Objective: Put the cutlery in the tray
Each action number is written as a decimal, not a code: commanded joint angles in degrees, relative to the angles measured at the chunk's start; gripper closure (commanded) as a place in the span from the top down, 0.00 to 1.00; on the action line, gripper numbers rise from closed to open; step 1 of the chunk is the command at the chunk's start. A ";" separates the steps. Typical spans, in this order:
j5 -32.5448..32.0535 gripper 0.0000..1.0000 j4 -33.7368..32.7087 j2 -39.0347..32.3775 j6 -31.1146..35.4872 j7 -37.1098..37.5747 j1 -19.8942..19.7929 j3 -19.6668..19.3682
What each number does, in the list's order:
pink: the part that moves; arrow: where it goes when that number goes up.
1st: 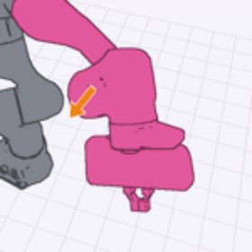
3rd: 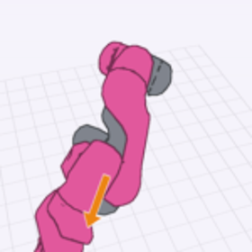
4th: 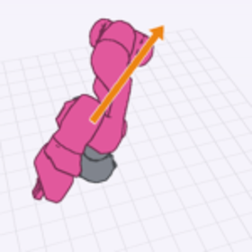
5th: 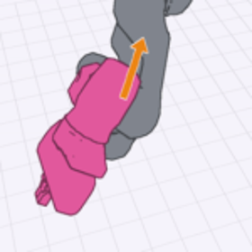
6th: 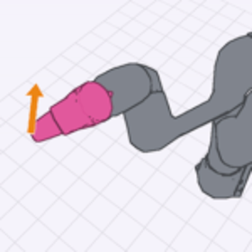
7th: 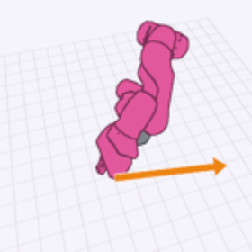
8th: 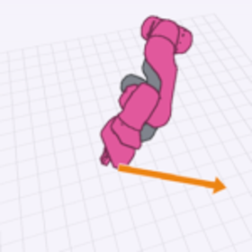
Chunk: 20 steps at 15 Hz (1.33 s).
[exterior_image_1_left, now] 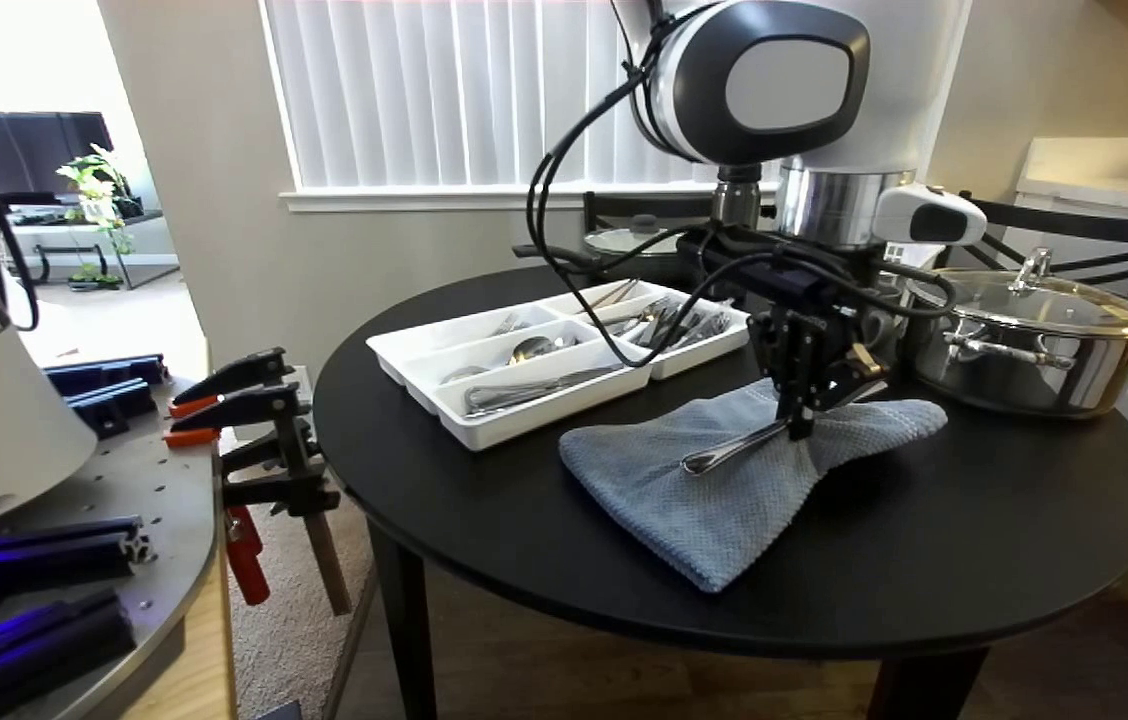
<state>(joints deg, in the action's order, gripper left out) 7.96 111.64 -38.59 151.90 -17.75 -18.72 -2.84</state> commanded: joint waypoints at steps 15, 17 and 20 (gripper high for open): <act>-1.48 0.64 0.93 -1.68 -3.65 1.74 1.00 -0.30; -1.42 0.45 1.01 -1.63 -3.75 1.62 0.92 -0.27; -1.19 0.23 1.26 -1.31 -3.76 1.38 0.71 -0.10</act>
<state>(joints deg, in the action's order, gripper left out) 7.95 112.62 -40.62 149.18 -17.61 -17.91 -2.92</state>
